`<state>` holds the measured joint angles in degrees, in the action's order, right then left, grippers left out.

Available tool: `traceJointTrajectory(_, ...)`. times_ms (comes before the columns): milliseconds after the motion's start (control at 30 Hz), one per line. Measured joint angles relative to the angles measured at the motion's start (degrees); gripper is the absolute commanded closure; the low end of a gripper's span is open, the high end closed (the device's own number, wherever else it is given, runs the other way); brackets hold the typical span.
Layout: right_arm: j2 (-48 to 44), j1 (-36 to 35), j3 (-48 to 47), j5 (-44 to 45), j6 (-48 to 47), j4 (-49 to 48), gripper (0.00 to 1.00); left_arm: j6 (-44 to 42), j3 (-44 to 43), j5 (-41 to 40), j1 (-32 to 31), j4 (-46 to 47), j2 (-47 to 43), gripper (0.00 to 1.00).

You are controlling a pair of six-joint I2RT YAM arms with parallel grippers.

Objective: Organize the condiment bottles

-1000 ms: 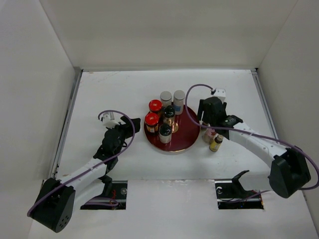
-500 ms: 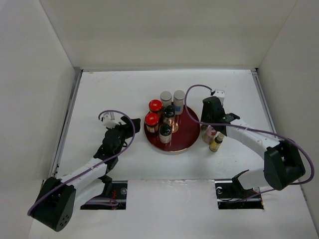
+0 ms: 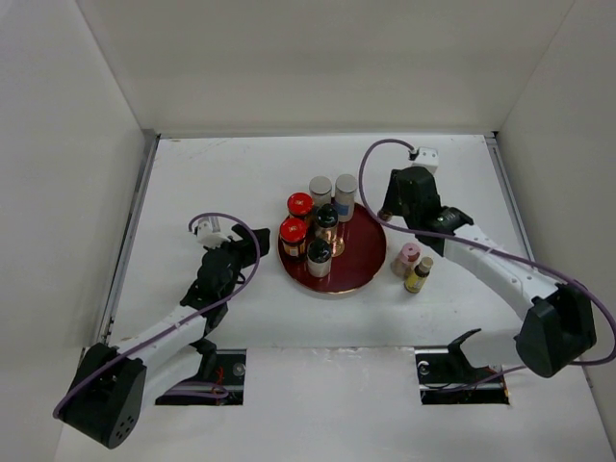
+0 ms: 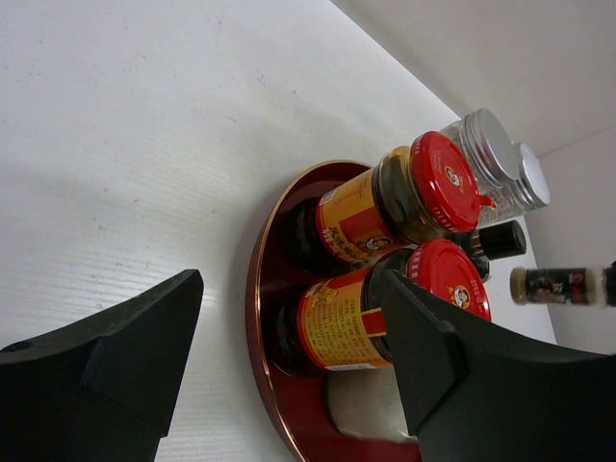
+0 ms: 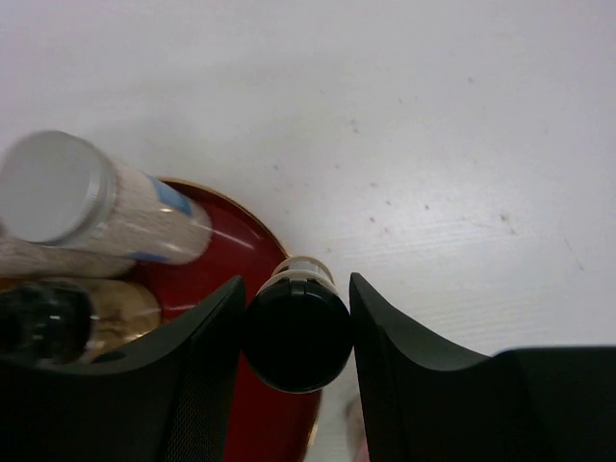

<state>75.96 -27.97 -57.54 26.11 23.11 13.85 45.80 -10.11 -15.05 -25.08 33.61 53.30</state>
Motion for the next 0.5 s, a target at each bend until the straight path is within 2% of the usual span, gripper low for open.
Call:
traceJointTrajectory(133, 2.3, -2.6, -3.2, -0.3, -0.3, -2.1, 0.59, 0.0, 0.0, 0.0, -0.1, 0.0, 0.5, 0.27)
traceJointTrajectory(400, 15.6, -4.4, -7.8, -2.3, -0.8, -4.9, 0.58, 0.0, 0.0, -0.1, -0.1, 0.0, 0.0, 0.27)
traceJointTrajectory(500, 18.2, -4.5, -8.0, -2.6, -0.9, -4.9, 0.52, 0.0, 0.0, -0.2, 0.0, 0.0, -0.4, 0.27)
